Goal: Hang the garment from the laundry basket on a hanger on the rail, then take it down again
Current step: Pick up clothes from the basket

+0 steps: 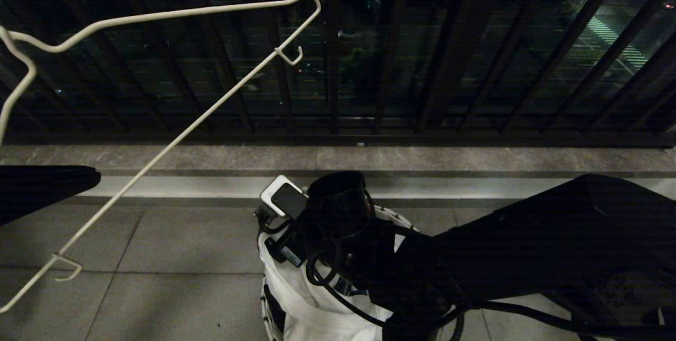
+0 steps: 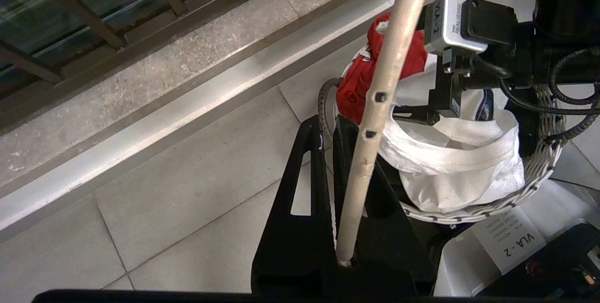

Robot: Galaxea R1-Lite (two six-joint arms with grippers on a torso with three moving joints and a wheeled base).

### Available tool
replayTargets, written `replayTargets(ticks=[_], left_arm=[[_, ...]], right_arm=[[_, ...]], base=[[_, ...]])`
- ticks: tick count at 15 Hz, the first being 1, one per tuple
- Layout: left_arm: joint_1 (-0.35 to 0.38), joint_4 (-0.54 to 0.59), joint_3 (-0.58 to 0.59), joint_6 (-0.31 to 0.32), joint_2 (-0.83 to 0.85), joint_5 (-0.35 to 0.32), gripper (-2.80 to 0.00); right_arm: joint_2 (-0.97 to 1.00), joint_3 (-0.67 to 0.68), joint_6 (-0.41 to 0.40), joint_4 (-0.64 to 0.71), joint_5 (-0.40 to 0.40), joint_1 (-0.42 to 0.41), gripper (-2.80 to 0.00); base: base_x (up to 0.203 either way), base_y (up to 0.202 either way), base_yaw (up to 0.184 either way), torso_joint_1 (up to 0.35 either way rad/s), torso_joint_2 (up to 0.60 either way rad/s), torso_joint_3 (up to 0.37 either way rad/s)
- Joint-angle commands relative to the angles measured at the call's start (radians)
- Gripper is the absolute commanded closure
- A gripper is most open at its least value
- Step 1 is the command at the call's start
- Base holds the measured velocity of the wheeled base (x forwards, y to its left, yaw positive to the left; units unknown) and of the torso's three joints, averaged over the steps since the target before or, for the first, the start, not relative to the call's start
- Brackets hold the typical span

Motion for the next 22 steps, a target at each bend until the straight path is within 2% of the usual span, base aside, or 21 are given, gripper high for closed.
replayTargets(ticks=[1,2,5,10,13,16,19,22], left_arm=[[0.001,0.0,-0.001,0.002,-0.001,-0.002,0.0],[0.0,0.001,-0.001,0.002,-0.003,-0.002,0.0],[0.001,0.0,-0.003,0.0,-0.007,-0.002,0.0],[0.003,0.0,-0.012,-0.009,-0.023,-0.002,0.0],[0.012,0.0,-0.017,-0.013,-0.024,-0.002,0.0],[0.03,0.0,-0.039,-0.039,-0.026,-0.002,0.0],[0.03,0.0,-0.069,-0.093,-0.026,-0.002,0.0],[0.03,0.0,-0.089,-0.12,-0.033,-0.002,0.0]], right_arm=[[-0.002,0.005,-0.003,-0.017,-0.002,0.001,-2.8],[-0.004,0.006,-0.002,-0.017,-0.002,0.001,0.0],[-0.024,0.019,0.018,-0.033,-0.001,0.003,0.0],[-0.127,0.034,0.124,-0.04,-0.005,0.007,0.0],[-0.207,0.037,0.18,-0.038,-0.035,0.007,0.0],[-0.277,0.037,0.189,-0.033,-0.061,0.015,0.0],[-0.339,0.037,0.186,-0.02,-0.131,0.043,0.0],[-0.429,0.029,0.182,0.053,-0.179,0.069,0.0]], base=[[0.0,0.0,0.0,0.0,0.0,0.0],[0.0,0.0,0.0,0.0,0.0,0.0],[0.0,0.0,0.0,0.0,0.0,0.0],[0.0,0.0,0.0,0.0,0.0,0.0],[0.0,0.0,0.0,0.0,0.0,0.0],[0.0,0.0,0.0,0.0,0.0,0.0],[0.0,0.0,0.0,0.0,0.0,0.0],[0.0,0.0,0.0,0.0,0.0,0.0]])
